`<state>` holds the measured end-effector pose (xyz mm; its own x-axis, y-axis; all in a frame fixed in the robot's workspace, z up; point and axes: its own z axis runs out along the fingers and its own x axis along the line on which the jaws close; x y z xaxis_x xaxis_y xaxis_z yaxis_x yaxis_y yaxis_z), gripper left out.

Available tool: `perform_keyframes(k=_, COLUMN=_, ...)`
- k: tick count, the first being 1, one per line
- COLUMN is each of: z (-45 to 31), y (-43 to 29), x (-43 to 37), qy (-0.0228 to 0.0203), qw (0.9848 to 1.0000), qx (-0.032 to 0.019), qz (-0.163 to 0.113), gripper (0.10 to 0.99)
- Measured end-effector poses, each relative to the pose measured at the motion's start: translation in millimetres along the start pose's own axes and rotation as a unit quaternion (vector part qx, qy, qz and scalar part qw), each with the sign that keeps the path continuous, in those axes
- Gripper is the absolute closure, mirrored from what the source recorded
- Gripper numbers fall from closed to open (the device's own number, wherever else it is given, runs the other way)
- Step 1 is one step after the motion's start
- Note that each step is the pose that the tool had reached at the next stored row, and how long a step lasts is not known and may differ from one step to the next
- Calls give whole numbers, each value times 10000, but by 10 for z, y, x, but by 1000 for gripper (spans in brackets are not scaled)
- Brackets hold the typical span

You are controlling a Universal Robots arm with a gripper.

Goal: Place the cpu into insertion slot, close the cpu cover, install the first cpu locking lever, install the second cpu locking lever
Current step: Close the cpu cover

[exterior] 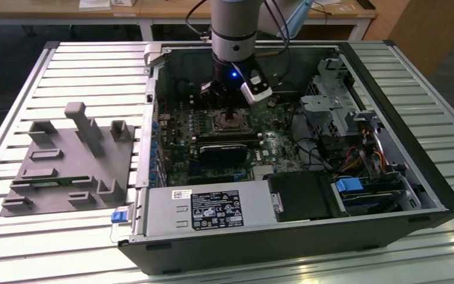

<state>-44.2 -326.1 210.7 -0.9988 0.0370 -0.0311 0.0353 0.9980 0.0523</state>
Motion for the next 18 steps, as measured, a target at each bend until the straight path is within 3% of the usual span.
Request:
perform_keyframes(k=6, z=-28, y=2, x=-7, qy=0, qw=10000, qx=-1, qz=1, gripper=980)
perform_keyframes(k=18, z=-282, y=15, x=-15, qy=-1, qw=10000, qx=-1, qz=21, gripper=980)
